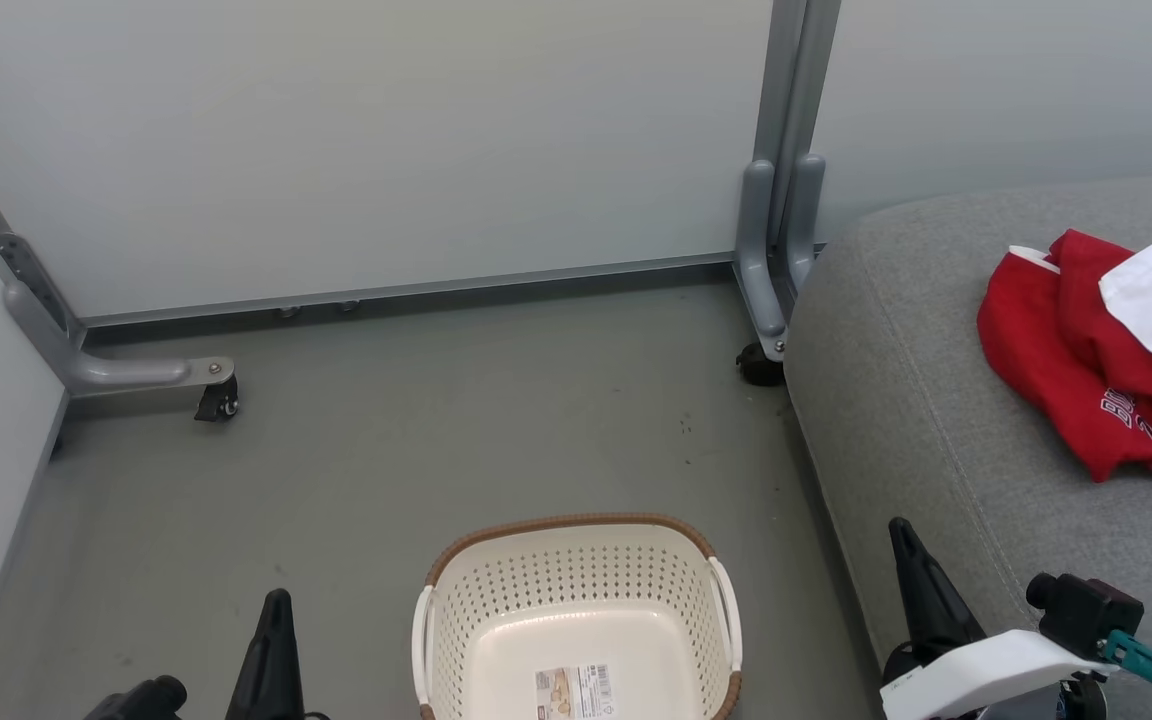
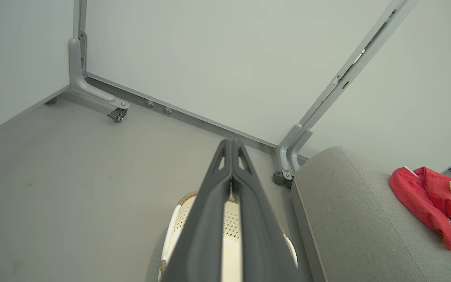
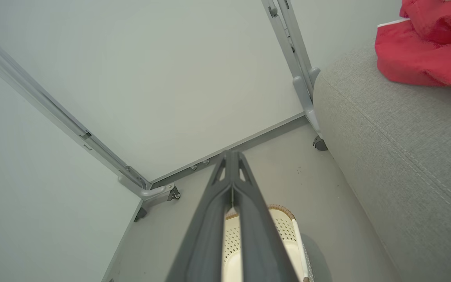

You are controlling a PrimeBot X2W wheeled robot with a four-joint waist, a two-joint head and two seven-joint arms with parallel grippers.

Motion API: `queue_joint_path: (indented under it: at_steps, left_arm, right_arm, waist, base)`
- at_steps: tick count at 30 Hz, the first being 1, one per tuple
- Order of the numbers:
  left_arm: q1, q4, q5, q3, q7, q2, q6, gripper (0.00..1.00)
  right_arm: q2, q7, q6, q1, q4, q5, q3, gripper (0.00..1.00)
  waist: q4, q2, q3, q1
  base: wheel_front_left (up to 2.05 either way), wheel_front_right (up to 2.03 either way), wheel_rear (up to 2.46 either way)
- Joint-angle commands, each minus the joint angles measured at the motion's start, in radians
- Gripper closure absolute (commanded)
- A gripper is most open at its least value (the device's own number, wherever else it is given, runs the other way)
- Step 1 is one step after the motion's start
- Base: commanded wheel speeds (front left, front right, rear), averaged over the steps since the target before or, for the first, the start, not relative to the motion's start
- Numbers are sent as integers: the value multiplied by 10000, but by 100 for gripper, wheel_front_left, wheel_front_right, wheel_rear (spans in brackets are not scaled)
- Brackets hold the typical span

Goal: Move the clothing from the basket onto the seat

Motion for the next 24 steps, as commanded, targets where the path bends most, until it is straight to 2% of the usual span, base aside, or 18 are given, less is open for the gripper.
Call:
queue_joint_path:
  at_steps: [1,24]
  left_arm:
    - [-371,-47,-428,68,75,68,-84,100]
    - [-1158,382,-3728,514,776,175,-431,100]
  right_arm:
    - [-43,76,-3,-300,-73,444,-76,100]
    - [-138,785,-3,-798,172,3780,-575,100]
  waist:
    - [4,0,13,0]
    - [59,0,204,0]
  base:
    - [0,0,0]
    - [0,0,0]
